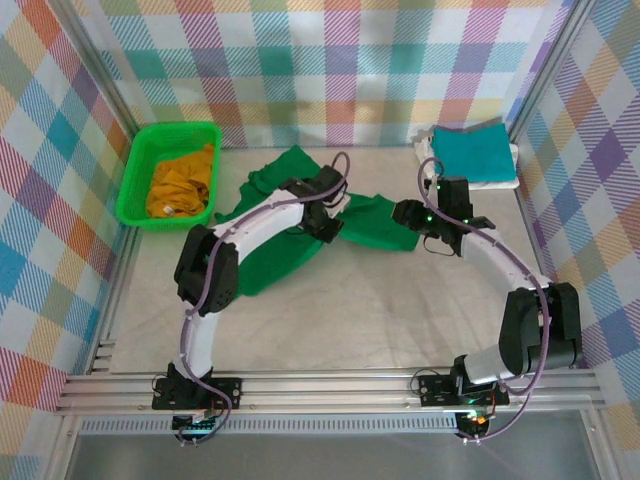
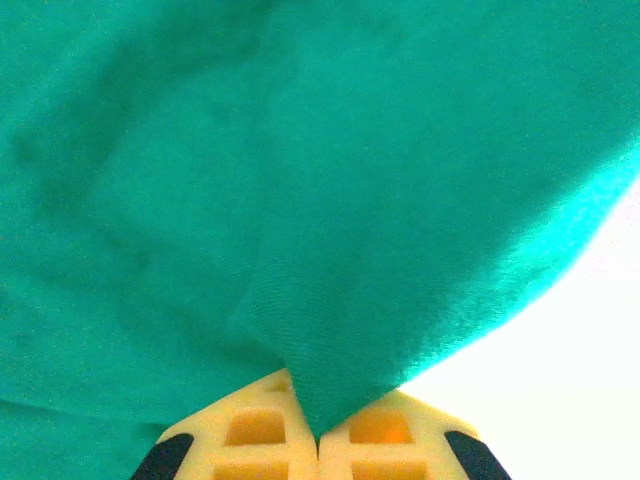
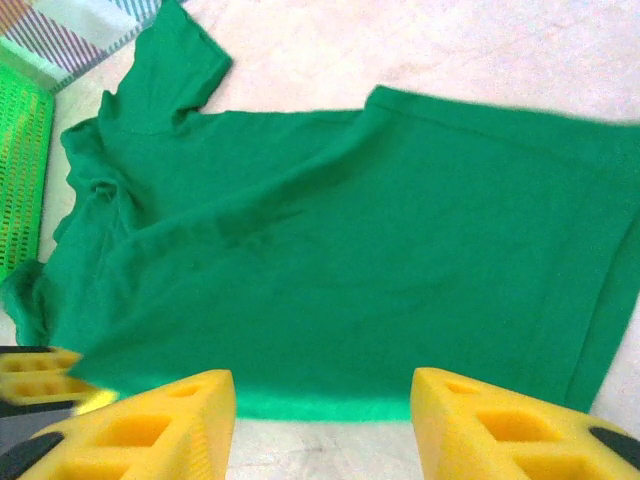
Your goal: Fold and stack the t-shirts
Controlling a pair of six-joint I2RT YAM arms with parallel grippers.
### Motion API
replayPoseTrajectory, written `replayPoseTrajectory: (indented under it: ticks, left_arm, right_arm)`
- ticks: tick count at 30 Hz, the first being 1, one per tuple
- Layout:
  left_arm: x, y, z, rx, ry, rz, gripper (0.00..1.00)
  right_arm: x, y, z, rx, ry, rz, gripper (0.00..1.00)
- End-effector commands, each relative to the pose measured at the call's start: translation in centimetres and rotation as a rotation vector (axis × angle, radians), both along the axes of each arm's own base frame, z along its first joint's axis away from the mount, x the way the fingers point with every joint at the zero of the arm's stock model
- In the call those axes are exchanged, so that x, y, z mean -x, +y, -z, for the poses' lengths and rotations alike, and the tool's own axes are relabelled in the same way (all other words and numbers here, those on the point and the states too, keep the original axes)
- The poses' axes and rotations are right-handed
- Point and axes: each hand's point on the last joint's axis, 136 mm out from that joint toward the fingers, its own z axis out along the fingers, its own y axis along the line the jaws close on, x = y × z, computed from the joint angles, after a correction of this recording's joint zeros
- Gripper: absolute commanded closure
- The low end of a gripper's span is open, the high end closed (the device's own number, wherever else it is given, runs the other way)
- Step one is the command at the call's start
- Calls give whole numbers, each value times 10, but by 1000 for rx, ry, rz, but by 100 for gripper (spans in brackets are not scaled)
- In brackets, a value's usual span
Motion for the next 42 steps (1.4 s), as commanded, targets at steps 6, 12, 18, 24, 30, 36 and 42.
replayPoseTrajectory:
  ticks: [6, 12, 18, 24, 30, 36, 42]
  left_arm:
    - [-34, 10, -44, 214, 165, 40, 94]
    - [-75, 14, -1, 127, 135, 54, 68]
    - [-78, 53, -5, 50, 74, -137, 45]
    - [-33, 94, -38, 135, -69, -422, 46]
    - [25, 104, -5, 128, 3, -485, 48]
    - [72, 121, 68, 110, 157, -617, 54]
    - [104, 154, 109, -30, 215, -718, 56]
  right_arm:
    - [-1, 3, 5, 5, 31, -30, 49]
    - [-8, 16, 8, -36, 83, -62, 49]
    - [16, 49, 38, -42, 181, -165, 48]
    - [41, 85, 87, 4, 338, -222, 55]
    - [32, 83, 126, 44, 442, -138, 74]
    - [14, 53, 150, 103, 522, 16, 76]
    - [-16, 1, 164, 109, 556, 152, 76]
